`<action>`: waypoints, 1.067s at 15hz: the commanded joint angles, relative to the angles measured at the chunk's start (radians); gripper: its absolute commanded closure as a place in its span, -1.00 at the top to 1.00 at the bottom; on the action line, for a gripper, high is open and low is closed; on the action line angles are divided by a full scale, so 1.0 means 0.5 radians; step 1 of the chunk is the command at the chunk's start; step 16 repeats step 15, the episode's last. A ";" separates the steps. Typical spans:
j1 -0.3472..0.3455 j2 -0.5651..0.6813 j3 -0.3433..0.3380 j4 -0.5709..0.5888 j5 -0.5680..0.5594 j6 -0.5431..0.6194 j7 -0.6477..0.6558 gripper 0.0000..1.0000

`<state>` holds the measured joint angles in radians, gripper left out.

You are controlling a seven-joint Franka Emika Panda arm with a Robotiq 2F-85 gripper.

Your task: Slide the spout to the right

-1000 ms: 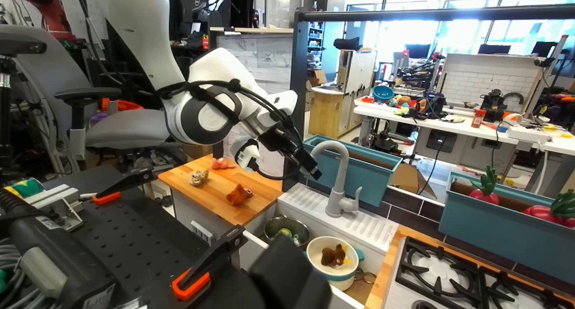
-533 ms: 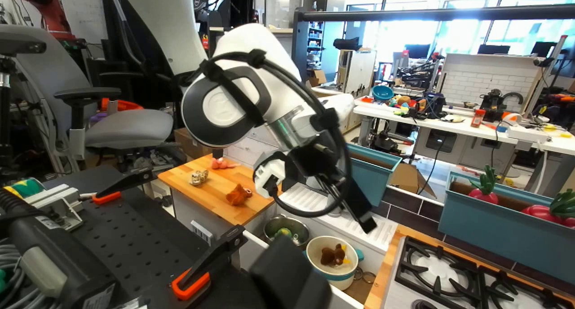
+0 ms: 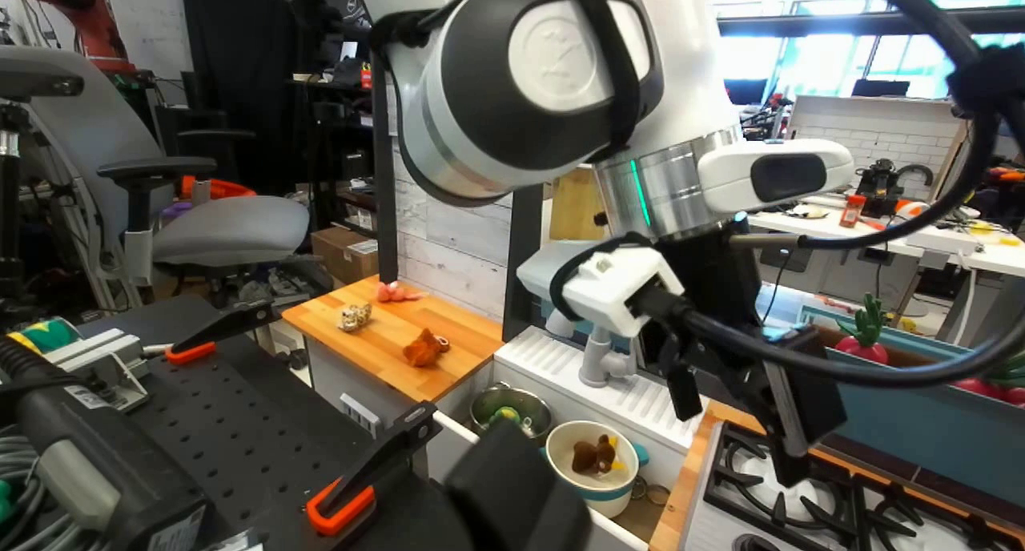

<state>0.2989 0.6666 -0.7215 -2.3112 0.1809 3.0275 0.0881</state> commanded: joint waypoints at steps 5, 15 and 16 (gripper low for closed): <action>-0.400 -0.596 0.578 -0.003 -0.424 -0.630 -0.177 1.00; -0.785 -0.690 1.059 0.046 -0.370 -0.979 -0.379 1.00; -0.785 -0.690 1.059 0.046 -0.370 -0.979 -0.379 1.00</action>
